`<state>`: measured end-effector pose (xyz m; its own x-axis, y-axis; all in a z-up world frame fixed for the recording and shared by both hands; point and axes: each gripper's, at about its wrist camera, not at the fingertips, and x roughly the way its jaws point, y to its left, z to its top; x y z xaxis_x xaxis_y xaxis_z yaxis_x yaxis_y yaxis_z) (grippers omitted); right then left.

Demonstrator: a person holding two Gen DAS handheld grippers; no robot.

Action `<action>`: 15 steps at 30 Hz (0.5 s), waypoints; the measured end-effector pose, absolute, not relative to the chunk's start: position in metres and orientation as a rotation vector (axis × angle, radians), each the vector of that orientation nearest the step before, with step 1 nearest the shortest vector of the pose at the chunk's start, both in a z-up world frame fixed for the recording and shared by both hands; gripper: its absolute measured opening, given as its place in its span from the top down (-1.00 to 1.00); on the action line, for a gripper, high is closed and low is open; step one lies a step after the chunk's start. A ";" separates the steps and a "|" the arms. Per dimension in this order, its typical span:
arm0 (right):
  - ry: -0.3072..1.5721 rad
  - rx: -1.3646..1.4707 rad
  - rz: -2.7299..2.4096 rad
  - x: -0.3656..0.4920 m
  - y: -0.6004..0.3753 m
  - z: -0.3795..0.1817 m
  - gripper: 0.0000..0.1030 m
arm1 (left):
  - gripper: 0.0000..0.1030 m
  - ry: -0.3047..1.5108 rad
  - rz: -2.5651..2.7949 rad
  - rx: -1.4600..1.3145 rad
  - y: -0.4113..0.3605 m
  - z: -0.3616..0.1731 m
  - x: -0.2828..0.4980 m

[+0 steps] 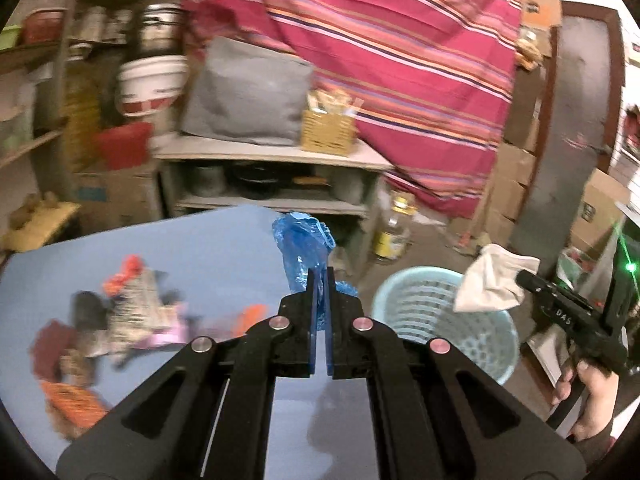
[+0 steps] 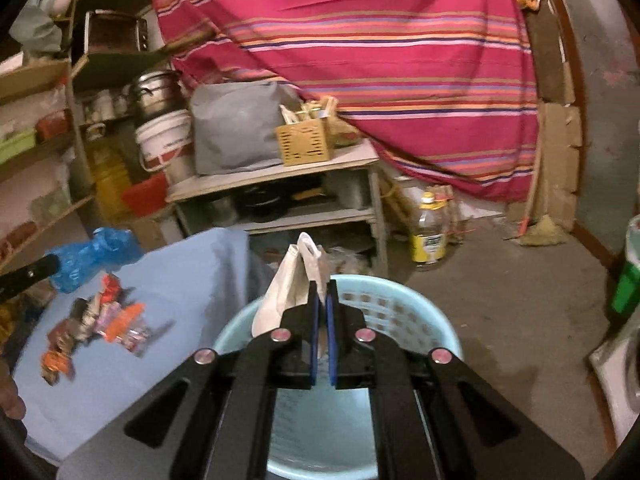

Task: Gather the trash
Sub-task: 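Carry the blue bag and white mask to the basket and release both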

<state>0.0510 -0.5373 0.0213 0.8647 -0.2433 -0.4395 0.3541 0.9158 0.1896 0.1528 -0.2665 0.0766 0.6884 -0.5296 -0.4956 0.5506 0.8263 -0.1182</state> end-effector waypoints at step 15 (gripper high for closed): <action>0.475 0.297 -0.426 0.042 -0.577 0.006 0.93 | 0.96 0.703 -0.773 0.161 -0.406 -0.003 0.155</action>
<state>0.0420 -0.5766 0.0062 0.8047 -0.3242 -0.4973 0.4596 0.8704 0.1763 0.1551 -0.4057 -0.0028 0.5034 -0.5852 -0.6357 0.6885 0.7162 -0.1142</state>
